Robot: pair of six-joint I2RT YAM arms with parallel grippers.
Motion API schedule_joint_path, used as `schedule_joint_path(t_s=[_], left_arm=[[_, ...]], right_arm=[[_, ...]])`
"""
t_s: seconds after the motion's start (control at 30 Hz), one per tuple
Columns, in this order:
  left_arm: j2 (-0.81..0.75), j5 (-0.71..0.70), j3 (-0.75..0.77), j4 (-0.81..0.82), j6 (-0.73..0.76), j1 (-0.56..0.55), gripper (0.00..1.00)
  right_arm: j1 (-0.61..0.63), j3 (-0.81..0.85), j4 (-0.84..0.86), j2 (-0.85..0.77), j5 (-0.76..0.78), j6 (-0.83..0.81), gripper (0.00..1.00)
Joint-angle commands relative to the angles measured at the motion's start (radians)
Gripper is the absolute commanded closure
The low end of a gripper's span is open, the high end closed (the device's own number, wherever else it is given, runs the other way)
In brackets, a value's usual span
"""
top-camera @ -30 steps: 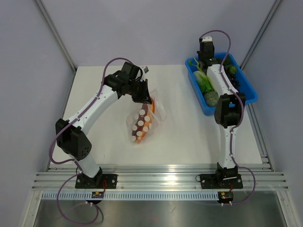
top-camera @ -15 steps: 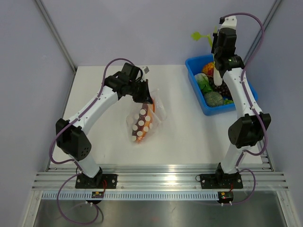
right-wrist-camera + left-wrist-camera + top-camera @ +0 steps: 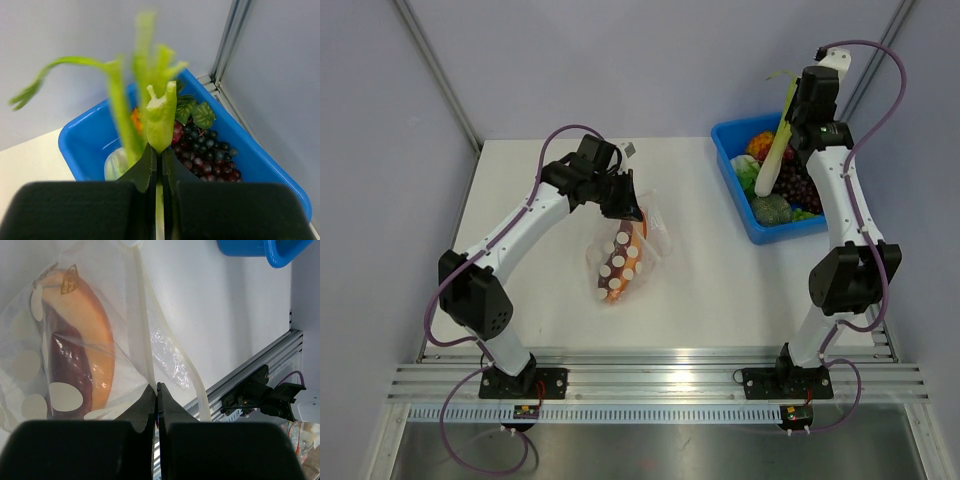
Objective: Place the food in the zip-top bag and seal the zipper
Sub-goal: Adjust the fake vegetable in the bin.
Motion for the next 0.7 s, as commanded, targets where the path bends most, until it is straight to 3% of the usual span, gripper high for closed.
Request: schedule_joint_path(t_s=[0.0, 0.17, 0.37, 0.4, 0.43, 0.47, 0.5, 0.53, 0.67], left_arm=[[-0.036, 0.02, 0.0, 0.05, 0.001, -0.004, 1.0], [-0.024, 0.026, 0.006, 0.052, -0.002, -0.004, 1.0], [-0.018, 0.038, 0.008, 0.057, -0.007, -0.004, 1.0], [-0.019, 0.035, 0.006, 0.053, -0.007, -0.004, 1.0], [-0.024, 0.034, 0.005, 0.052, -0.007, -0.004, 1.0], [-0.025, 0.032, -0.002, 0.052, -0.005, -0.004, 1.0], [-0.03, 0.032, -0.005, 0.052, -0.005, -0.004, 1.0], [-0.035, 0.035, -0.009, 0.055, -0.005, -0.005, 1.0], [-0.033, 0.035, -0.029, 0.063, -0.008, -0.011, 1.0]], right_arm=[[-0.006, 0.055, -0.021, -0.021, 0.018, 0.032, 1.0], [-0.032, 0.069, -0.068, 0.007, -0.001, 0.041, 1.0], [-0.041, 0.166, -0.157, 0.185, 0.076, 0.005, 0.98], [-0.047, 0.175, -0.172, 0.226, 0.073, 0.017, 0.88], [-0.076, 0.185, -0.194, 0.249, 0.065, 0.031, 0.65], [-0.082, 0.211, -0.238, 0.271, 0.056, 0.06, 0.23], [-0.09, 0.225, -0.264, 0.309, 0.056, 0.073, 0.08], [-0.09, 0.235, -0.284, 0.321, 0.056, 0.084, 0.01], [-0.102, 0.146, -0.243, 0.308, -0.066, 0.136, 0.01]])
